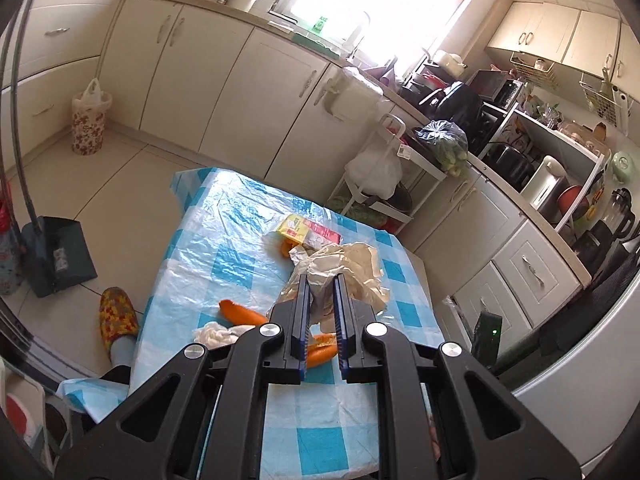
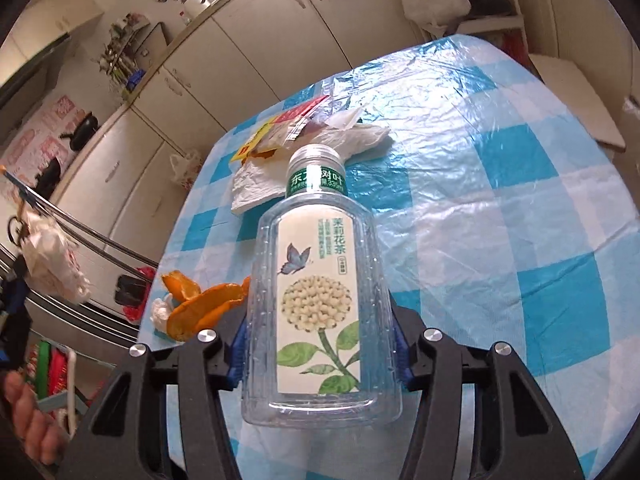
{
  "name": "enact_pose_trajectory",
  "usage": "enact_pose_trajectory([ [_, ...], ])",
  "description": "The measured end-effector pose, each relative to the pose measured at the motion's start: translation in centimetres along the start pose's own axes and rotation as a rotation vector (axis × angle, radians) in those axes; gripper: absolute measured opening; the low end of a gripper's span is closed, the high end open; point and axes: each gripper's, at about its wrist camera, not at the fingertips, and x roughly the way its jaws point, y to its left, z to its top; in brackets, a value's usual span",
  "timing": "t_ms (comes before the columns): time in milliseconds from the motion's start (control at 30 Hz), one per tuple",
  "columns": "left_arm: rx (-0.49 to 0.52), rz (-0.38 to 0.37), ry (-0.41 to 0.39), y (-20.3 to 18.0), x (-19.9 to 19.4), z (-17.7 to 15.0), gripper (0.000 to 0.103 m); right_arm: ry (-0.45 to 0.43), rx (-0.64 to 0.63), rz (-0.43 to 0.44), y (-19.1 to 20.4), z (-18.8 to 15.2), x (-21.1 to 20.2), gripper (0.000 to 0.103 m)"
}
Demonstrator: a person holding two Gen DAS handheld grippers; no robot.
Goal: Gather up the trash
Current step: 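Grasp the white tissue with the left tool while the right tool grasps the water bottle, then carry the bottle over the bin and open the right tool while the left tool holds the tissue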
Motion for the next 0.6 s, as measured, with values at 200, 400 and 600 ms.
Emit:
enact_pose_trajectory([
  [200, -0.036, 0.007, -0.022, -0.3, -2.9, -3.1, 0.011, -0.037, 0.065, 0.108, -1.0, -1.3, -3.7, 0.054],
  [400, -0.034, 0.004, -0.022, -1.1, -5.4, -5.0, 0.011, -0.082, 0.086, 0.181, -0.8, -3.9, -6.5, 0.054],
  [600, -0.021, -0.021, -0.044, -2.3, -8.2, -5.6, 0.011, -0.113, 0.065, 0.21, 0.2, -7.5, -8.9, 0.054],
])
